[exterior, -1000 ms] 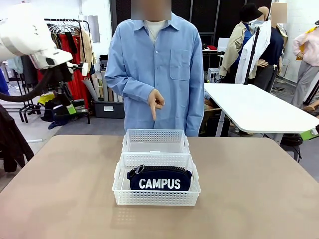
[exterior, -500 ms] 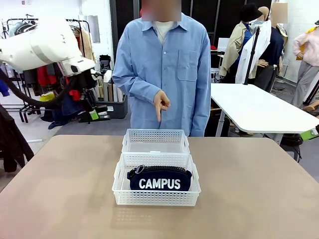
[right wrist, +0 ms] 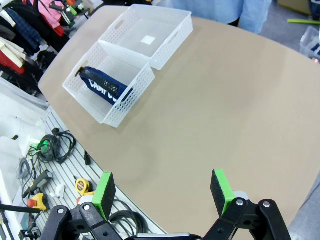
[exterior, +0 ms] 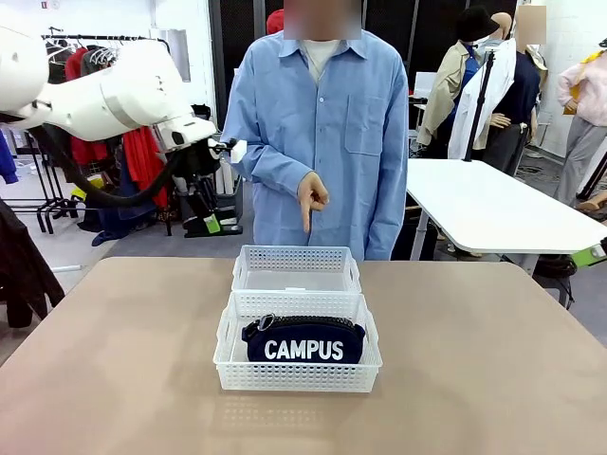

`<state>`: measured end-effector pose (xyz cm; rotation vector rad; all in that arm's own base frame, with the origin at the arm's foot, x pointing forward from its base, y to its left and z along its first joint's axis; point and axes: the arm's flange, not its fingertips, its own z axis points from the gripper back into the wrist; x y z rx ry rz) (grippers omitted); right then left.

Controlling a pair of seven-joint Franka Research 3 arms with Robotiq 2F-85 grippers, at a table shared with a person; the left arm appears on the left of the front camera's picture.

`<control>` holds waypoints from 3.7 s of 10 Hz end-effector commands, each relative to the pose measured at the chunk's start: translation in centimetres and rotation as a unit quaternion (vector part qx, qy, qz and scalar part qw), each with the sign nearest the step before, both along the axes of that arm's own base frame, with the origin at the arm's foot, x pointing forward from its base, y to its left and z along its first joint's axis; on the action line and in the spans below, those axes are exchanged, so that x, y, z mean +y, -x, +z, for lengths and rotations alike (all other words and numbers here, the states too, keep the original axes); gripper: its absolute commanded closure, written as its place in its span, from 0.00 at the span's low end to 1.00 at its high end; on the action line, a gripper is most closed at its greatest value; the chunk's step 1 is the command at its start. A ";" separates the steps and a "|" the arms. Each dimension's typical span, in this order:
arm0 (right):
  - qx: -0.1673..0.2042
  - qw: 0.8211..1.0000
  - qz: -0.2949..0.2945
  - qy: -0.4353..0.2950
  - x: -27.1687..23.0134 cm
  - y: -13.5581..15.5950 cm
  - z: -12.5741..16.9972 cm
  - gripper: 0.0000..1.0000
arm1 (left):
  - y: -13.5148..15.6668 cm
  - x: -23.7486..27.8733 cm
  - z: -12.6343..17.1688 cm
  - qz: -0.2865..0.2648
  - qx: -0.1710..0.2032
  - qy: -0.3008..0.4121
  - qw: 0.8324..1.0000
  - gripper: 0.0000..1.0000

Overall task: Distribute items into two baskets.
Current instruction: Place the picked Stapler into the Organizing basket as instructed by the person.

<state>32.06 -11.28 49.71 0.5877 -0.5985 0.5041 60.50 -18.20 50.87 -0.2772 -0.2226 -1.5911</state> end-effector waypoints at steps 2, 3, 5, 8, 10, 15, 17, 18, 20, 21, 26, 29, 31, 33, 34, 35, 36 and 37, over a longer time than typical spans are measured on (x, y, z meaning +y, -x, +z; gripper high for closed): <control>0.002 1.000 -0.001 -0.003 0.0 0.0 0.2 0.00 | -1.4 -2.2 -0.5 -0.032 -0.012 -0.005 0.999 1.00; 0.002 1.000 -0.001 -0.003 0.0 0.0 0.2 0.00 | -1.8 -3.2 -1.0 -0.039 -0.015 -0.002 0.999 1.00; 0.002 1.000 -0.001 -0.003 0.0 0.0 0.2 0.00 | -2.7 -5.2 -2.3 -0.045 -0.009 -0.007 0.999 1.00; 0.002 1.000 -0.001 -0.003 0.0 0.0 0.2 0.00 | -4.1 -8.0 -4.3 -0.043 -0.014 -0.004 0.999 1.00; 0.002 1.000 -0.001 -0.003 0.0 0.0 0.2 0.00 | -6.1 -9.3 -5.5 -0.028 -0.017 0.000 0.999 1.00; 0.002 1.000 -0.001 -0.003 0.0 0.0 0.2 0.00 | -6.7 -12.6 -8.5 -0.051 -0.016 0.003 0.999 1.00; 0.002 1.000 -0.001 -0.003 0.0 0.0 0.2 0.00 | -6.1 -13.4 -9.9 -0.055 -0.012 0.000 0.998 1.00; 0.002 1.000 -0.001 -0.003 0.0 0.0 0.2 0.00 | -5.7 -13.6 -10.8 -0.064 -0.013 0.000 0.998 1.00; 0.002 1.000 -0.001 -0.003 0.0 0.0 0.2 0.00 | -5.4 -13.8 -12.1 -0.073 -0.032 0.005 0.997 1.00; 0.002 1.000 -0.001 -0.003 0.0 0.0 0.2 0.00 | -5.2 -13.9 -12.8 -0.084 -0.031 0.002 0.996 1.00; 0.002 1.000 -0.001 -0.003 0.0 0.0 0.2 0.00 | -4.2 -14.4 -15.6 -0.109 -0.028 -0.006 0.994 1.00; 0.002 1.000 -0.001 -0.003 0.0 0.0 0.2 0.00 | -3.8 -14.6 -17.2 -0.133 -0.027 -0.012 0.991 1.00; 0.002 1.000 -0.001 -0.003 0.0 0.0 0.2 0.00 | -3.9 -14.7 -17.8 -0.139 -0.027 -0.015 0.990 1.00; 0.002 1.000 -0.001 -0.003 0.0 0.0 0.2 0.00 | -4.0 -14.8 -18.1 -0.144 -0.028 -0.016 0.989 1.00; 0.002 1.000 -0.001 -0.003 0.0 0.0 0.2 0.00 | -4.0 -14.8 -18.1 -0.145 -0.027 -0.014 0.989 1.00; 0.002 1.000 -0.001 -0.003 0.0 0.0 0.2 0.00 | -4.1 -14.8 -18.2 -0.145 -0.022 -0.016 0.989 0.95; 0.002 1.000 -0.001 -0.003 0.0 0.0 0.2 0.00 | -4.1 -14.8 -18.3 -0.145 -0.019 -0.016 0.989 0.85; 0.002 1.000 -0.001 -0.003 0.0 0.0 0.2 0.00 | -4.1 -14.8 -18.3 -0.144 -0.015 -0.017 0.989 0.67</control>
